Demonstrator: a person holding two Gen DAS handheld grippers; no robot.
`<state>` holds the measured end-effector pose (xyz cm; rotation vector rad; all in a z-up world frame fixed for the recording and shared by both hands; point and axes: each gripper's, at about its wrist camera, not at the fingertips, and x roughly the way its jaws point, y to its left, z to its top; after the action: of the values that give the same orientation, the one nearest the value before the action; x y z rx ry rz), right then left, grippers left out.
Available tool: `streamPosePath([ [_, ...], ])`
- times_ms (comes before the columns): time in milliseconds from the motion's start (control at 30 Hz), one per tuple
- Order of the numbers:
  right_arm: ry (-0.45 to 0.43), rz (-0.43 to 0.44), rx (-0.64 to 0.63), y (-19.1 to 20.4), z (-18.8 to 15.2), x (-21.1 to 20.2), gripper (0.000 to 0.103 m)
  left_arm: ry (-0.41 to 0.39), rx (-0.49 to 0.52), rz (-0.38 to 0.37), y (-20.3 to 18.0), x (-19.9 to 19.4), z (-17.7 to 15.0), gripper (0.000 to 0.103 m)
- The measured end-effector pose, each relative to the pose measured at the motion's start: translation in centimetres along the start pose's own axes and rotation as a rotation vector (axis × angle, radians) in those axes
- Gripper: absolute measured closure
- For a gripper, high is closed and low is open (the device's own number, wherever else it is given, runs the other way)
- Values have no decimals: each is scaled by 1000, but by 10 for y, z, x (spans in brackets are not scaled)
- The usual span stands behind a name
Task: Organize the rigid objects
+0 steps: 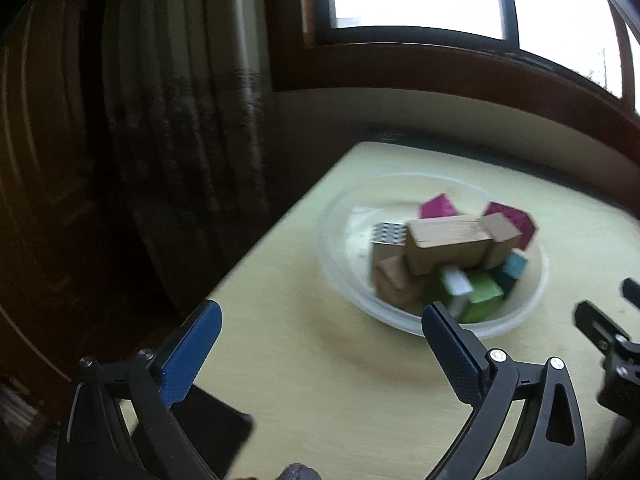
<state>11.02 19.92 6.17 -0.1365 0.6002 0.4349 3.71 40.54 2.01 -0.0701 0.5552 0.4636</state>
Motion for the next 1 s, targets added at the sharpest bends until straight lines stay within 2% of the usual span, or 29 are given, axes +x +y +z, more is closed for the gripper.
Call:
streamPosePath([
  [67, -1, -5, -23, 5, 0, 0, 0, 3, 14, 43, 0, 1, 0, 0],
  [233, -23, -5, -60, 13, -1, -5, 0, 6, 40, 37, -4, 2, 0, 0],
  [433, -27, -8, -106, 20, -1, -5, 0, 14, 54, 67, -9, 3, -1, 0],
  [1000, -30, 40, -168, 31, -4, -7, 0, 19, 58, 65, -12, 3, -3, 0],
])
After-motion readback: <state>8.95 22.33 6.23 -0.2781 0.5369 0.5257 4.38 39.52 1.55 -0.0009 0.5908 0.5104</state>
